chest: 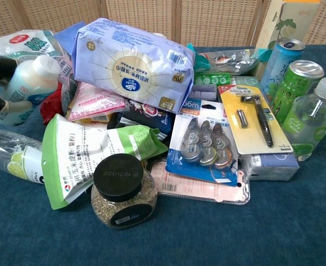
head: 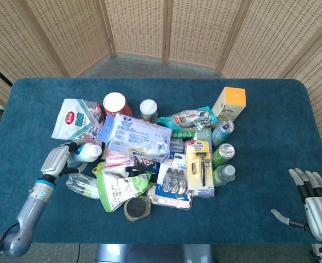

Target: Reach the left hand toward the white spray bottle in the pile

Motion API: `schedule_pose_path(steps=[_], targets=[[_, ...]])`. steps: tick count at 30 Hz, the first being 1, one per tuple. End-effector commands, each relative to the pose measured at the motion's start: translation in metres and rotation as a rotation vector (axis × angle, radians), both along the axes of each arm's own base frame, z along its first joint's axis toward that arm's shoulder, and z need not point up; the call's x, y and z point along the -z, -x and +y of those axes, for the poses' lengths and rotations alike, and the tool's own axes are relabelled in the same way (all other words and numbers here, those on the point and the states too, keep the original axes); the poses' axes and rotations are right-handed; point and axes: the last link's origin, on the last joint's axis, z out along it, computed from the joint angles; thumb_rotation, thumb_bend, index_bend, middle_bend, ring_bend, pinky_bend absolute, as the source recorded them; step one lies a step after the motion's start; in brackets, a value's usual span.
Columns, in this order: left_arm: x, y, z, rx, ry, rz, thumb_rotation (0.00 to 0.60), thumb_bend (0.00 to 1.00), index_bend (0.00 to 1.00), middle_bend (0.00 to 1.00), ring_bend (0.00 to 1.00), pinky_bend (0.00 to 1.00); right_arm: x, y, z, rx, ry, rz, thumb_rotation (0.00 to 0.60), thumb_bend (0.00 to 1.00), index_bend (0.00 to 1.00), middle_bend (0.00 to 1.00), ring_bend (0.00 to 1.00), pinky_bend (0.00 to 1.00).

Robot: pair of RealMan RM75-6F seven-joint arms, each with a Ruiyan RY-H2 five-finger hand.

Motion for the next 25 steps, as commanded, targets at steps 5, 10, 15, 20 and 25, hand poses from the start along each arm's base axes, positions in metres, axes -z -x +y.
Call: schedule_pose_path(steps=[5,10,15,20,25], targets=[[-0.065,-0.022,-0.020,0.102,-0.157,-0.197,0.600,0.64,0.50,0.62,0.80,0.59,0.006,0.001,-0.004,0.001,-0.016,-0.002,0.215,0.08,0.00,0.00,0.00,0.03],[-0.100,-0.033,-0.031,0.187,-0.280,-0.298,0.600,0.63,0.50,0.62,0.80,0.58,0.011,0.001,-0.006,0.000,-0.027,-0.007,0.212,0.08,0.00,0.00,0.00,0.03],[-0.124,-0.045,-0.031,0.251,-0.358,-0.365,0.600,0.63,0.50,0.62,0.80,0.58,0.015,0.002,-0.007,0.002,-0.034,-0.010,0.213,0.08,0.00,0.00,0.00,0.03],[-0.136,-0.054,-0.027,0.272,-0.398,-0.431,0.600,0.62,0.50,0.62,0.80,0.57,0.016,0.004,-0.006,0.010,-0.031,-0.014,0.214,0.08,0.00,0.00,0.00,0.03],[-0.137,-0.056,-0.025,0.280,-0.393,-0.444,0.600,0.62,0.49,0.62,0.80,0.57,0.015,0.006,-0.006,0.018,-0.027,-0.012,0.214,0.08,0.00,0.00,0.00,0.03]])
